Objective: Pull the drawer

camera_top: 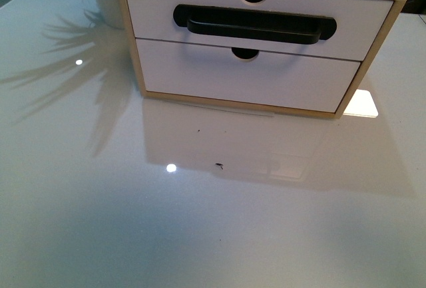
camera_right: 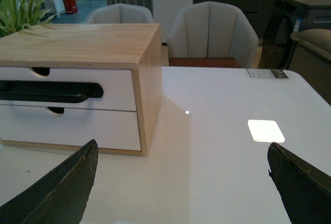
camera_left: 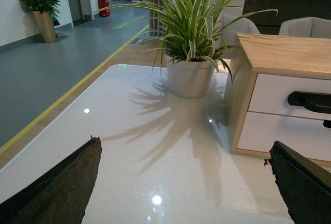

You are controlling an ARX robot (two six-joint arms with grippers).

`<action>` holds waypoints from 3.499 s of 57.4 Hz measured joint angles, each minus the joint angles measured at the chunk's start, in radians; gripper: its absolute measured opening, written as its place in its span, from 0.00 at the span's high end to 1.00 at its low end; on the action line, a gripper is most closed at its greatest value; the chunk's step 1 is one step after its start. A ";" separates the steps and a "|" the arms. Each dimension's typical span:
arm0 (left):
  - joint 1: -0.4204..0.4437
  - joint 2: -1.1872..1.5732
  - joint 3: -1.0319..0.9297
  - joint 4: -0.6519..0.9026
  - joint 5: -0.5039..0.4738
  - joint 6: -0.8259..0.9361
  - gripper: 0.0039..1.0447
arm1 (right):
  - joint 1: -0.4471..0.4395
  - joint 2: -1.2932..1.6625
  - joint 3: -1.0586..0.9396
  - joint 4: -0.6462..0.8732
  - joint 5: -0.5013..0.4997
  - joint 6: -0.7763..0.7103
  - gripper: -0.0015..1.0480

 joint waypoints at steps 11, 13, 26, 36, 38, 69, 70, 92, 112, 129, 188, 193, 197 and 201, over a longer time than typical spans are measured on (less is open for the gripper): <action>0.000 0.000 0.000 0.000 0.000 0.000 0.07 | 0.000 0.000 0.000 0.000 0.000 0.000 0.08; 0.000 0.000 0.000 0.000 0.000 0.000 0.07 | 0.000 0.000 0.000 0.000 0.000 0.000 0.08; 0.000 0.000 0.000 0.000 0.000 0.000 0.07 | 0.000 0.000 0.000 0.000 0.000 0.000 0.08; 0.000 0.000 0.000 0.000 0.000 0.000 0.07 | 0.000 0.000 0.000 0.000 0.000 0.000 0.08; 0.000 0.000 0.000 0.000 0.000 0.000 0.07 | 0.000 0.000 0.000 0.000 0.000 0.000 0.08; 0.000 0.000 0.000 0.000 0.000 0.000 0.07 | 0.000 0.000 0.000 0.000 0.000 0.000 0.08; 0.000 0.000 0.000 0.000 0.000 0.000 0.07 | 0.000 0.000 0.000 0.000 0.000 0.000 0.08; -0.007 0.071 0.002 0.040 0.047 0.018 0.07 | 0.021 0.135 0.038 -0.080 0.094 -0.049 0.08; -0.074 0.859 0.179 0.576 0.364 0.179 0.07 | 0.010 0.774 0.304 0.092 -0.174 -0.370 0.09; -0.170 1.257 0.468 0.462 0.571 0.404 0.07 | 0.095 1.070 0.577 -0.042 -0.218 -0.620 0.09; -0.414 1.783 1.122 -0.087 0.559 0.976 0.07 | 0.225 1.554 0.995 -0.254 -0.359 -0.948 0.09; -0.415 1.809 1.151 -0.109 0.541 1.004 0.07 | 0.225 1.575 1.014 -0.264 -0.371 -0.958 0.09; -0.414 1.835 1.176 -0.118 0.527 1.021 0.07 | 0.224 1.591 1.029 -0.275 -0.385 -0.968 0.09; -0.412 1.863 1.201 -0.118 0.516 1.033 0.07 | 0.223 1.604 1.041 -0.280 -0.397 -0.978 0.09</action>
